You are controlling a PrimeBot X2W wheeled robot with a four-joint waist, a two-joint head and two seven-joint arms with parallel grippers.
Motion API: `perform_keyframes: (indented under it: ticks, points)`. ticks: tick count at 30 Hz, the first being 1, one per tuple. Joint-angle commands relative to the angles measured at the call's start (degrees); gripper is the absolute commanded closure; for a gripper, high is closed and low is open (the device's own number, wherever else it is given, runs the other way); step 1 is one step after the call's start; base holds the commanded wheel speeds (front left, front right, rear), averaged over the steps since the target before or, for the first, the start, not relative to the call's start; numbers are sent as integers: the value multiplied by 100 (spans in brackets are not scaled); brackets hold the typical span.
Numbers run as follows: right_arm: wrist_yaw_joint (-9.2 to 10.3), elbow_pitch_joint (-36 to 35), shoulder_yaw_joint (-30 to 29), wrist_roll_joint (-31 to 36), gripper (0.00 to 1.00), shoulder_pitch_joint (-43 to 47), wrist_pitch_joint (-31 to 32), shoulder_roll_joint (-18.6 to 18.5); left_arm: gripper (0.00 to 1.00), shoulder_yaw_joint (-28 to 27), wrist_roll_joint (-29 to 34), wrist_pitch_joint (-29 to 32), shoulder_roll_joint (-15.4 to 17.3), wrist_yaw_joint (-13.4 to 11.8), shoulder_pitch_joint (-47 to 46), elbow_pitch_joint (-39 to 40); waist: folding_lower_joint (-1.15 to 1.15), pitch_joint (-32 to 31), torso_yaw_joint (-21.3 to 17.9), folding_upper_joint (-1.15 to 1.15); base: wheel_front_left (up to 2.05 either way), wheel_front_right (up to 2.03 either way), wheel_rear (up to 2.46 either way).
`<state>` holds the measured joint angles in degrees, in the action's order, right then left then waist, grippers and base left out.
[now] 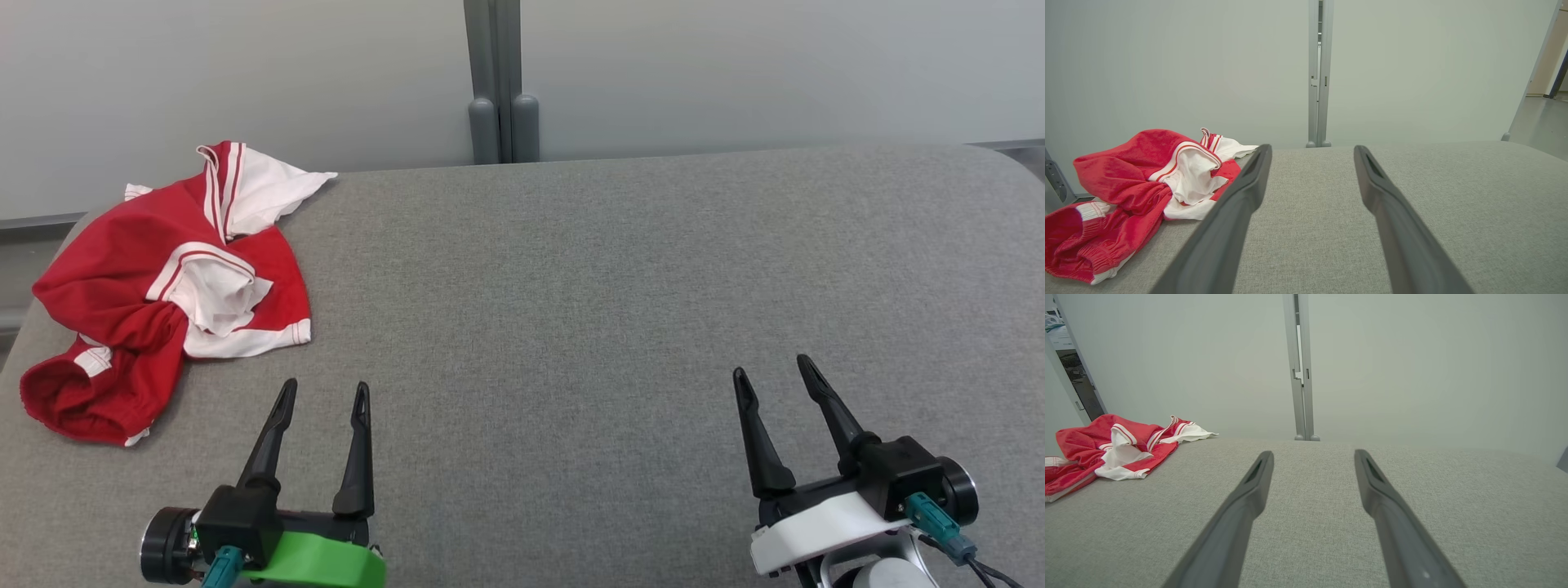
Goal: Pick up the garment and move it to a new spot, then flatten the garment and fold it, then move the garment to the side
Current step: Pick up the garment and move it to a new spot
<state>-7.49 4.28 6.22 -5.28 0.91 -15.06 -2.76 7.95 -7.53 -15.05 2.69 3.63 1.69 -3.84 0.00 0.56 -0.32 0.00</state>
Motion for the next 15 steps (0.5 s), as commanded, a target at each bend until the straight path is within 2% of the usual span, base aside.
perform_keyframes:
  ticks: [1, 6, 10, 15]
  points:
    - [0, 20, -3, -13, 0, 66, -18, -22, 0, 2, 5, -19, 36, 8, 41, 3, 0, 5, 6, 0, 0, 0, 0]
    - [0, 25, -15, -24, 0, 85, -18, -21, 0, 13, -2, -19, 36, -41, -13, 4, 0, 28, 84, 0, 0, 0, 0]
    - [0, 28, -27, -39, 0, 117, -18, -20, 0, 30, -9, -19, 36, -64, -31, 16, 0, 36, 292, 0, 0, 0, 0]
    - [0, 46, -14, -49, 0, 184, -18, -18, 0, 70, -23, -12, 35, -64, 1, -3, 0, 12, 804, 0, 0, 0, 0]
